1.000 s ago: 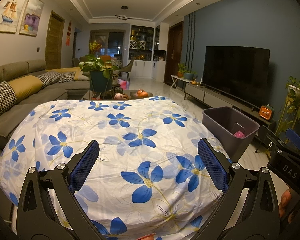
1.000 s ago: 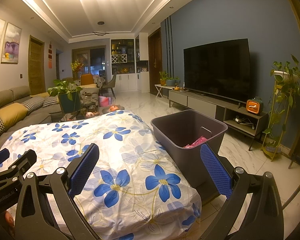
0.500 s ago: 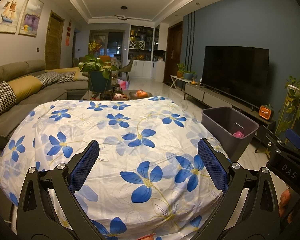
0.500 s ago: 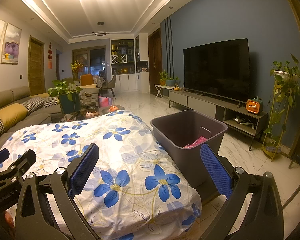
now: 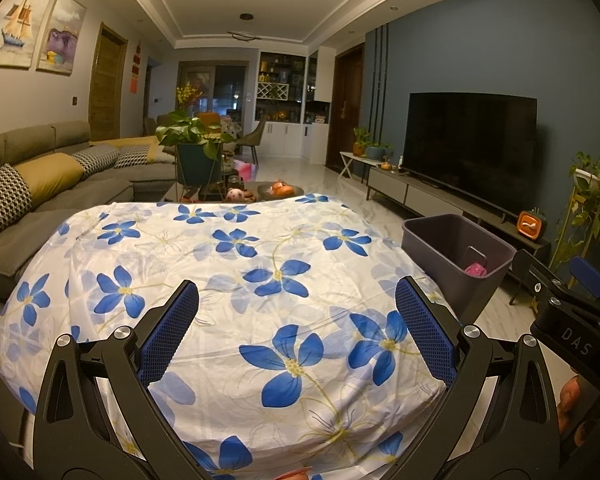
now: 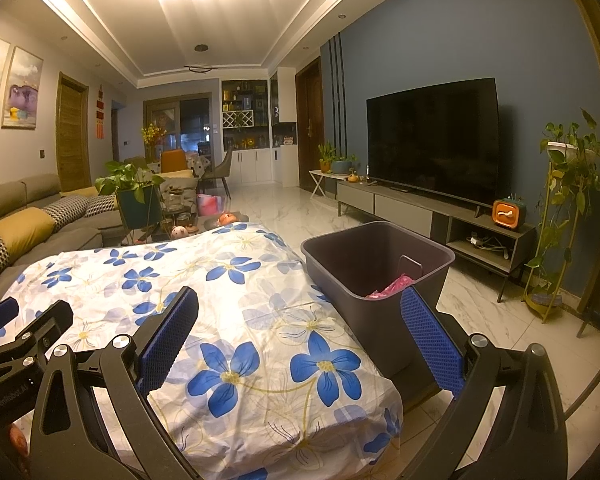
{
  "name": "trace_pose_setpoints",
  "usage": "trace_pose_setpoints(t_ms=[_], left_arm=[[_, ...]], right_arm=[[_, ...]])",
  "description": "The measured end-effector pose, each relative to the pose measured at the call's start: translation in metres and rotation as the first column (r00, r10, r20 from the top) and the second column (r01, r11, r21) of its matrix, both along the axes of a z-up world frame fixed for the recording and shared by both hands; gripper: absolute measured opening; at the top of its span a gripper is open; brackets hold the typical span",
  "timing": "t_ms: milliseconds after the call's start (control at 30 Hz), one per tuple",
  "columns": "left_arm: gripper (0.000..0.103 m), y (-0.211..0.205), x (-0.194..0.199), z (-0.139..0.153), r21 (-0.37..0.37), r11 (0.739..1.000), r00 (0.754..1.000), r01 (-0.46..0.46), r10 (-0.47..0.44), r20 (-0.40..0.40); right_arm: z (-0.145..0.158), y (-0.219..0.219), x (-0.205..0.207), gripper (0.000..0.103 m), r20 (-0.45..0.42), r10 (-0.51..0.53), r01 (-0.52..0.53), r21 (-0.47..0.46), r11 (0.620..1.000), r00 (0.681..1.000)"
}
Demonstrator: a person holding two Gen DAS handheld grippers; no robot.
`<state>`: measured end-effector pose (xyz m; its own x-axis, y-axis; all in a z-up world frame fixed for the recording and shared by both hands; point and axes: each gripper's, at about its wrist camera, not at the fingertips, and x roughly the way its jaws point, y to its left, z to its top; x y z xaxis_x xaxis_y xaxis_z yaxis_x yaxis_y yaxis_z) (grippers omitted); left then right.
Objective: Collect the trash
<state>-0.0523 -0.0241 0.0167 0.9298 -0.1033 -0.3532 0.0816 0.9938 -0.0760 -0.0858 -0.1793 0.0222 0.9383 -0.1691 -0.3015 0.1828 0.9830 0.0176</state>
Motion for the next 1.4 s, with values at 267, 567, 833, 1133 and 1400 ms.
trace_pose_setpoints(t_ms=[267,567,833,1133,1400], left_arm=[[0.097,-0.0019,0.0003,-0.0001,0.002,1.0,1.0,0.0,0.0,-0.003],[0.087,-0.0063,0.0045,-0.0018,0.023,1.0,1.0,0.017,-0.017,-0.005],[0.087,-0.005,0.0045,-0.0026,0.019,1.0,1.0,0.017,-0.017,-0.001],[0.087,-0.0051,0.0044,-0.0026,0.019,1.0,1.0,0.018,-0.018,-0.001],[0.088,-0.0054,0.004,-0.0027,0.019,1.0,1.0,0.015,-0.015,-0.001]], right_arm=[[0.0003,0.0005,0.0006,0.097,0.0,-0.001,0.001,0.001,1.0,1.0],[0.0006,-0.0007,0.0014,0.097,-0.002,-0.003,0.003,0.001,1.0,1.0],[0.0005,-0.0017,0.0012,0.097,-0.002,-0.003,0.003,0.003,1.0,1.0],[0.0008,-0.0022,0.0009,0.097,-0.001,-0.004,0.004,0.003,1.0,1.0],[0.001,-0.002,0.0021,0.097,0.0,-0.006,0.006,0.004,1.0,1.0]])
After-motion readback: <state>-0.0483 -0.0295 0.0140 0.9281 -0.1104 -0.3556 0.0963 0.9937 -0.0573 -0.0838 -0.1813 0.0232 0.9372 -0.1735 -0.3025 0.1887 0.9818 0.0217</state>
